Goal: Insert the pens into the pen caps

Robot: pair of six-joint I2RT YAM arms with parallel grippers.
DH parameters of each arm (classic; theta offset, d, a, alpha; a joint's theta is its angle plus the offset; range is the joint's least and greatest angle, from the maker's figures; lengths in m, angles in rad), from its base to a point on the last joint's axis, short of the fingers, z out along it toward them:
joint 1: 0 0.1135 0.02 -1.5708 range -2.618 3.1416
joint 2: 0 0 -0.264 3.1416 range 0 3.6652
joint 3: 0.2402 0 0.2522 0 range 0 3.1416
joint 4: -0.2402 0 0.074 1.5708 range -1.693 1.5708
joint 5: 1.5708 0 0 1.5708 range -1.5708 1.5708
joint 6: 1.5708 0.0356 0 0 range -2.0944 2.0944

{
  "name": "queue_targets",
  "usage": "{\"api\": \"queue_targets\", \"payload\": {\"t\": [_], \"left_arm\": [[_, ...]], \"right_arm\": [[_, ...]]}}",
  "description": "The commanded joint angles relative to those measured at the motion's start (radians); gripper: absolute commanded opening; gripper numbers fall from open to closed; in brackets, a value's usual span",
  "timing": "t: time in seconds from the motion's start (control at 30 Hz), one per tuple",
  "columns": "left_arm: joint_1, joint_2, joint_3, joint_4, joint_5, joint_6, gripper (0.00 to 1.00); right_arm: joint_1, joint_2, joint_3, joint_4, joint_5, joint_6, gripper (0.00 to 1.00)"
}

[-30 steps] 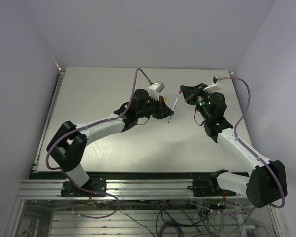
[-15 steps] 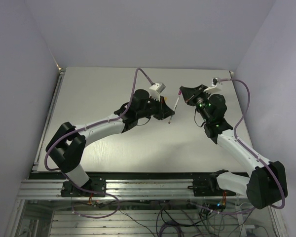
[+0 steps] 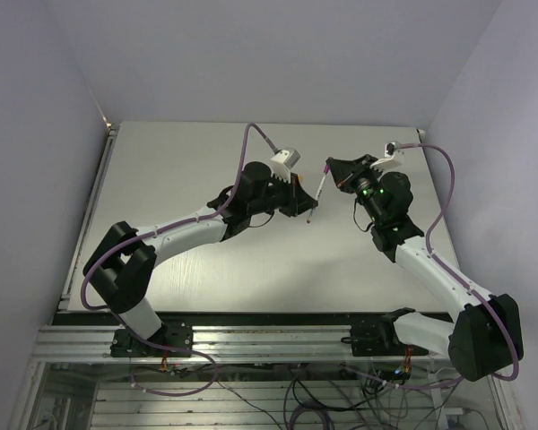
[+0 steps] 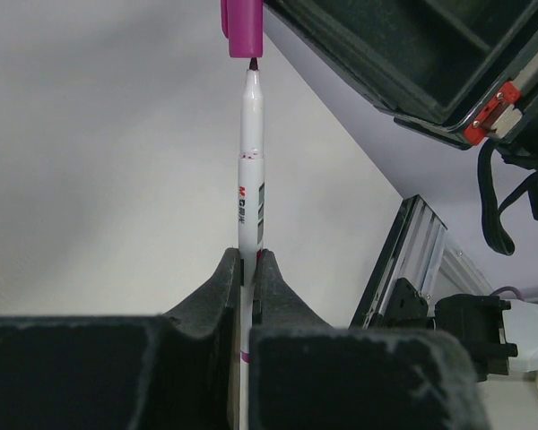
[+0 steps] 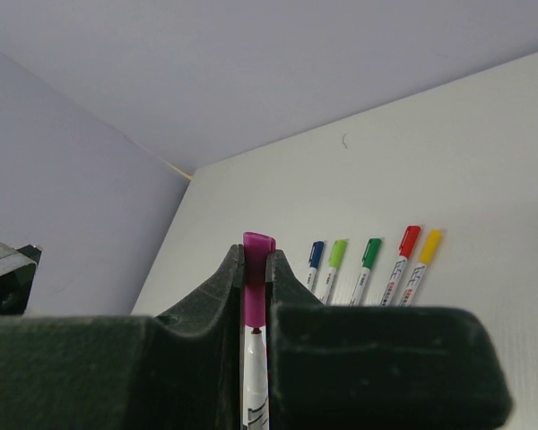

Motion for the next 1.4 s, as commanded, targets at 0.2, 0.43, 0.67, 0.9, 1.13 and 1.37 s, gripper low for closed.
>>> {"api": "queue_targets", "payload": {"t": [0.2, 0.43, 0.67, 0.9, 1.13, 1.37], "left_arm": [[-0.005, -0.001, 0.025, 0.056, -0.016, -0.006, 0.07], [-0.003, 0.000, 0.027, 0.064, -0.037, -0.010, 0.07], [0.000, 0.006, 0.037, 0.078, -0.042, -0.018, 0.07], [0.001, 0.013, 0.046, 0.093, -0.036, -0.025, 0.07], [0.003, 0.011, 0.039, 0.123, -0.022, -0.038, 0.07], [0.003, 0.004, 0.034, 0.119, -0.020, -0.035, 0.07]], "right_arm": [[-0.002, -0.025, -0.013, -0.005, -0.016, -0.007, 0.00], [-0.002, -0.024, -0.005, -0.028, -0.045, -0.007, 0.00], [-0.001, -0.020, -0.003, -0.068, -0.089, -0.015, 0.00], [0.000, -0.015, -0.008, -0.105, -0.128, -0.032, 0.00], [-0.001, -0.010, -0.023, -0.122, -0.127, -0.049, 0.00], [-0.001, -0.002, -0.026, -0.120, -0.122, -0.062, 0.00]]}}
